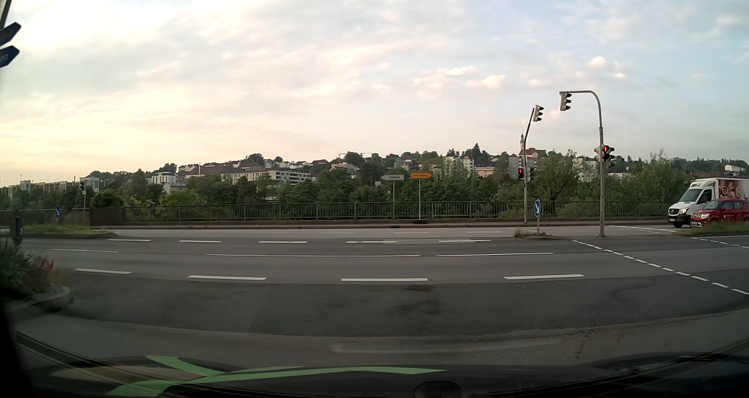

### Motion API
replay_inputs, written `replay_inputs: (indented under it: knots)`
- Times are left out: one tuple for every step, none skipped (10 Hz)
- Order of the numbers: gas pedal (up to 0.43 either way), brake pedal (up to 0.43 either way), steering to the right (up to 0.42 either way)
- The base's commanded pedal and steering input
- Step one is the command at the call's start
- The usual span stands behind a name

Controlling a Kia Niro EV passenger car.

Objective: Follow the waypoints while adhering to traffic rules and regulations

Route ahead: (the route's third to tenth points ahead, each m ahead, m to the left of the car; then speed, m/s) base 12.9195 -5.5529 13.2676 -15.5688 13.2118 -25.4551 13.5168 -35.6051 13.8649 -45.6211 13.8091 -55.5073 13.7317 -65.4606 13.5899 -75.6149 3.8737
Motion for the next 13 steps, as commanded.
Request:
replay_inputs:
  knots:
    - [0.008,0.0,0.269]
    - [0.028,0.0,0.288]
    - [0.047,0.0,0.303]
    - [0.059,0.0,0.326]
    - [0.059,0.0,0.347]
    - [0.079,0.0,0.356]
    - [0.087,0.0,0.366]
    - [0.098,0.0,0.382]
    - [0.157,0.0,0.403]
    - [0.177,0.0,0.429]
    - [0.177,0.0,0.44]
    - [0.177,0.0,0.441]
    - [0.169,0.0,0.44]
